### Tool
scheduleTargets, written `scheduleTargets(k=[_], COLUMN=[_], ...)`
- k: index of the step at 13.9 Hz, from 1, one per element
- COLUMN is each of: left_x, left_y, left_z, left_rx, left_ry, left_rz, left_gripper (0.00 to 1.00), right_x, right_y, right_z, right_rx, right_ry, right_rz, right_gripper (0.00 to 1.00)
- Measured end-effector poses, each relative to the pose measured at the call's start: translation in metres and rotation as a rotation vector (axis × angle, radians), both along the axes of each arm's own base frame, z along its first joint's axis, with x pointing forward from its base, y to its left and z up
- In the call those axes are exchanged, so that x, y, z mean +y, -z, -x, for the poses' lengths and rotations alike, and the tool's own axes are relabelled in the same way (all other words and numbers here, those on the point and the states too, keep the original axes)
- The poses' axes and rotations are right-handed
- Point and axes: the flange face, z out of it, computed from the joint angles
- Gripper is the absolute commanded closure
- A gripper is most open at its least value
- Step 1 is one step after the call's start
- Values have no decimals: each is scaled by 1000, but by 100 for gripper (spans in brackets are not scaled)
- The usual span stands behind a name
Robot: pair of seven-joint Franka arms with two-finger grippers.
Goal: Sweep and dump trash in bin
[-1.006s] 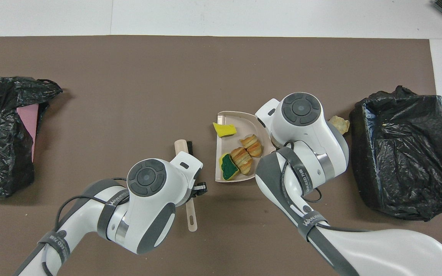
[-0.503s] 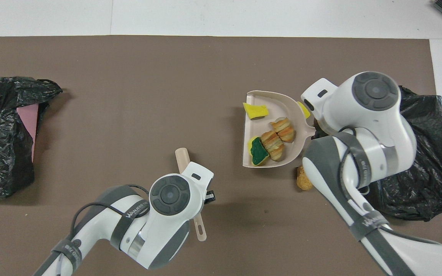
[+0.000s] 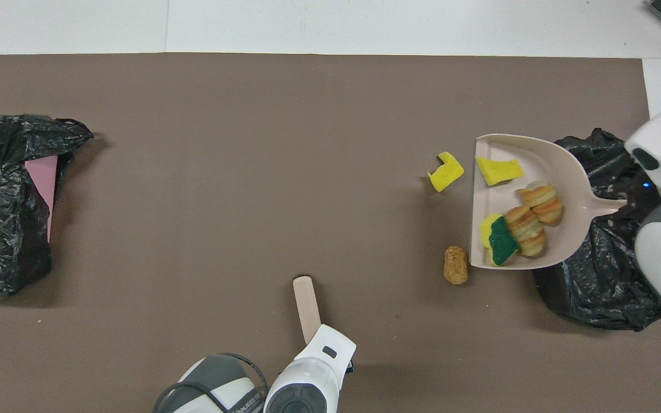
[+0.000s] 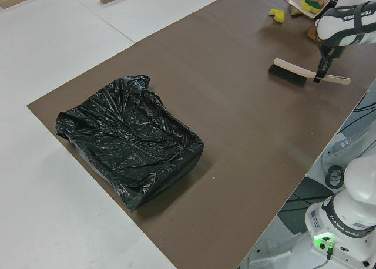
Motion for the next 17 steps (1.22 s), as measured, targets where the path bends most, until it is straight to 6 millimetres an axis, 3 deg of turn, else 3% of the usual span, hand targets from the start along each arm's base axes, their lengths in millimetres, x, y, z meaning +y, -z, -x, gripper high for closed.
scheduleTargets(k=[1, 2, 4, 7, 13, 17], left_x=[-1, -1, 3, 20, 73, 121], left_y=[1, 3, 4, -1, -31, -55], left_z=[7, 9, 1, -32, -130, -200], left_rx=[-10, -20, -30, -40, -120, -170], left_ry=[2, -1, -21, -89, -70, -11], left_rz=[12, 24, 38, 47, 71, 71], left_gripper=[54, 3, 0, 0, 0, 0], right_x=[-31, -61, -108, -146, -163, -153], right_y=[-3, -3, -2, -7, -9, 2], right_z=[6, 13, 26, 34, 30, 35], right_rx=[2, 7, 15, 9, 18, -1], right_ry=[-5, -8, -24, -67, -166, -219], right_rz=[-2, -5, -9, 75, 328, 445], right_gripper=[100, 100, 100, 100, 100, 100])
